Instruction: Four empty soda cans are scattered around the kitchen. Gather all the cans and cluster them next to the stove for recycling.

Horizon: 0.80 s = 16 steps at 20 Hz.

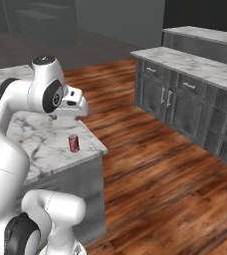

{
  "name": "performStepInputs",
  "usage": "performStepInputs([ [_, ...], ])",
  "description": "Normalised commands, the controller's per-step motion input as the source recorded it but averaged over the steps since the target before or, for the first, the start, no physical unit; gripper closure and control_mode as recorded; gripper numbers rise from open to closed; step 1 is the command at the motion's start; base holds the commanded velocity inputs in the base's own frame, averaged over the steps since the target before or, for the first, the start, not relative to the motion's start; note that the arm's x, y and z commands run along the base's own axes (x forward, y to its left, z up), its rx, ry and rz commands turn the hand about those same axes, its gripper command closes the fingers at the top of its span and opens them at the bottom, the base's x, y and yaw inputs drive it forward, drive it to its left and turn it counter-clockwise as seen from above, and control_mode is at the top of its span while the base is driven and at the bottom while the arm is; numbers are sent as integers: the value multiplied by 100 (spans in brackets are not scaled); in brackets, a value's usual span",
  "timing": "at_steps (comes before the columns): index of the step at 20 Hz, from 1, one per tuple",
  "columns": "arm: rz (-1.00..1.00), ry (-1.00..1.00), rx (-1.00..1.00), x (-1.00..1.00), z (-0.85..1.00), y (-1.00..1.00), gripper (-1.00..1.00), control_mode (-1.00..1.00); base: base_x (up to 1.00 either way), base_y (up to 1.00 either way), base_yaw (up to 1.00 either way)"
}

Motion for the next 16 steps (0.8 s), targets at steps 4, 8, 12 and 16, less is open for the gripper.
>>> performStepInputs([
  [4,6,3,0,21,0,22,-100,-100,0,0,0],
  [8,10,0,6,16,0,17,-100,-100,0,0,0],
  [12,16,0,7,19,-5,14,-100,-100,0,0,0],
  [16,13,0,10,22,-12,16,-100,-100,0,0,0],
])
